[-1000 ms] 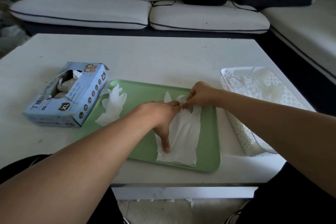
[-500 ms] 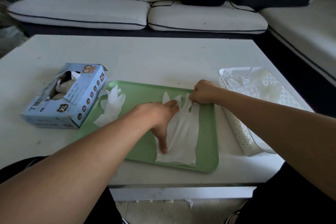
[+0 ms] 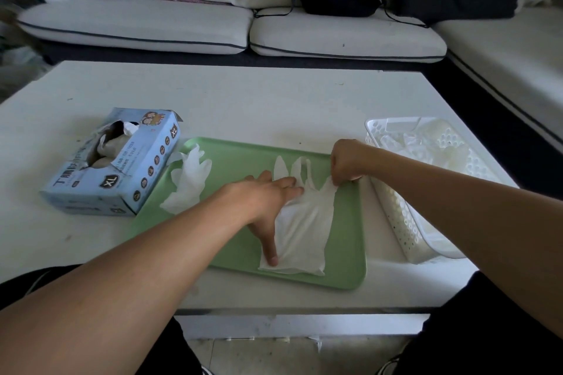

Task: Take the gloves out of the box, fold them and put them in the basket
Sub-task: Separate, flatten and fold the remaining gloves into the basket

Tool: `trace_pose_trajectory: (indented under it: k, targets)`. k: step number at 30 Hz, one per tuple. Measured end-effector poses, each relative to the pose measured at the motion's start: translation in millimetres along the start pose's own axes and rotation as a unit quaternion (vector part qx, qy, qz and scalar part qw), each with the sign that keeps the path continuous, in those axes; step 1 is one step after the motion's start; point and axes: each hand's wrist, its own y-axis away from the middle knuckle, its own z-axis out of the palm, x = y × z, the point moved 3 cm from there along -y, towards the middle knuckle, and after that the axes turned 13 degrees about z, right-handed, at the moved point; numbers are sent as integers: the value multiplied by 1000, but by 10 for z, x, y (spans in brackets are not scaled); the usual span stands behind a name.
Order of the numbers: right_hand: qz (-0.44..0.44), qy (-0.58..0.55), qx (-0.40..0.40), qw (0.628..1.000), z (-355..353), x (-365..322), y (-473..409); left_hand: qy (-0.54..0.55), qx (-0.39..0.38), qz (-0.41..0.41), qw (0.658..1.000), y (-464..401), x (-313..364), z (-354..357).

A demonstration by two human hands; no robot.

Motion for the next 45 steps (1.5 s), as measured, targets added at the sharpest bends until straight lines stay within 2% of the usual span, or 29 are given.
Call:
trace_pose_trajectory:
  k: [2, 4, 9, 14, 20, 24, 26, 31, 35, 40, 42, 45]
  targets:
    - [-26, -62, 56, 996, -49, -85, 17, -2, 3, 5, 1000, 1, 5, -10]
    - [-28, -123, 68, 990, -69, -160, 12, 2, 2, 7, 1000, -4, 4, -9]
    - [16, -139, 42, 989, 127, -205, -111, 6, -8, -3, 1000, -21, 10, -11]
    - [27, -188, -46, 981, 76, -81, -168, 5, -13, -5, 1000, -21, 7, -17]
    - [33, -238, -58, 969, -23, 81, -157, -8, -21, -5, 1000, -46, 3, -17]
    - [37, -314, -88, 945, -42, 65, -125, -1, -17, -6, 1000, -32, 0, -9]
    - [30, -312, -63, 948, -60, 58, -133, 2, -16, -6, 1000, -21, -5, -3]
    - [-18, -207, 28, 978, 27, 12, -190, -7, -19, -5, 1000, -31, -19, 12]
    - [-49, -157, 79, 983, 83, -85, -139, 8, -10, -4, 1000, -25, -38, 35]
    - [-33, -176, 88, 980, -160, -139, -63, 59, 72, -5, 996, 146, -158, -144]
    - [-35, -212, 93, 972, -269, -193, 7, 78, 123, -36, 989, 287, -334, -241]
    - [-61, -230, 82, 968, -239, -341, 128, 68, 149, -159, 974, 568, -730, -244]
